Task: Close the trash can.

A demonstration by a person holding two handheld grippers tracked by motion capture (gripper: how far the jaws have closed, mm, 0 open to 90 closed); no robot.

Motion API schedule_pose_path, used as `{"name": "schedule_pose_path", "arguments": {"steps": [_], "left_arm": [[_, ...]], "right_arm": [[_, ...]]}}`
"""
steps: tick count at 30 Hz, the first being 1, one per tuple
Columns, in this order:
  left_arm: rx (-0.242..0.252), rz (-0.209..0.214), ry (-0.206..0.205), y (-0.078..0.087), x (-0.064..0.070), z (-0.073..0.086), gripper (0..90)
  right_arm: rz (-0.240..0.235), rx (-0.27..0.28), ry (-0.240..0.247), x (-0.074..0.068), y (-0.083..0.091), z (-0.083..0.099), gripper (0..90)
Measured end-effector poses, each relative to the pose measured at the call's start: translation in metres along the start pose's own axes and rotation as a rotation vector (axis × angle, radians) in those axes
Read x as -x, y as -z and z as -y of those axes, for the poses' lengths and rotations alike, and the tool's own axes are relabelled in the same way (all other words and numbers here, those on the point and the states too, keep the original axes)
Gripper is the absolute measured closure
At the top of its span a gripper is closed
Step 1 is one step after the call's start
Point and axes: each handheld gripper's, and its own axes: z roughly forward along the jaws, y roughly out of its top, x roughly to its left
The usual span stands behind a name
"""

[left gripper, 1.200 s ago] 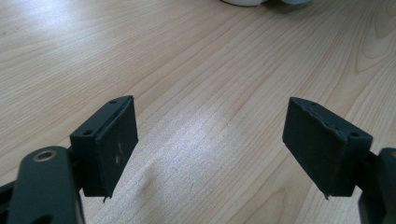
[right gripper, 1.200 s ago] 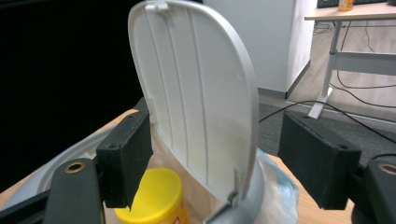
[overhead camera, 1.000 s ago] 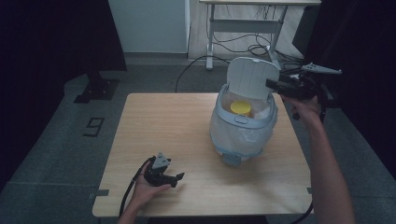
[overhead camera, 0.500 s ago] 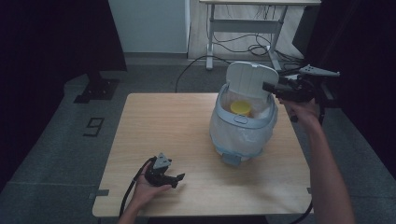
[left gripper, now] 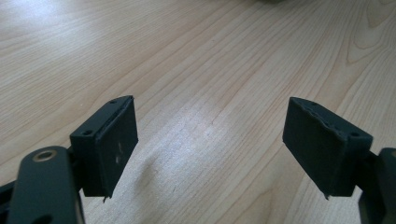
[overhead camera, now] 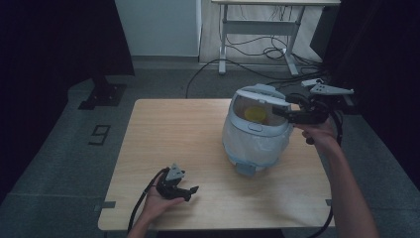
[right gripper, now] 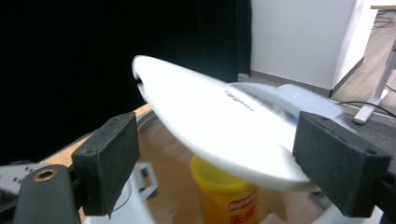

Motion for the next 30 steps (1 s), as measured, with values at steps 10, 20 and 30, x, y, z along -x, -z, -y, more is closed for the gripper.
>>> {"name": "schedule_pose_path", "arguments": {"steps": [10,20,30], "left_arm": [[-0.005,0.001,-0.005,-0.001,0.001,0.000,18.0],[-0.009,0.000,-0.006,-0.001,0.001,0.001,18.0],[-0.015,-0.001,-0.011,-0.002,0.003,0.001,18.0]], "right_arm": [[0.005,-0.036,-0.022,-0.005,-0.011,0.012,15.1],[0.152,-0.098,0.081,-0.019,-0.031,0.018,18.7],[0.213,-0.105,0.095,-0.029,-0.032,0.021,22.4]]}}
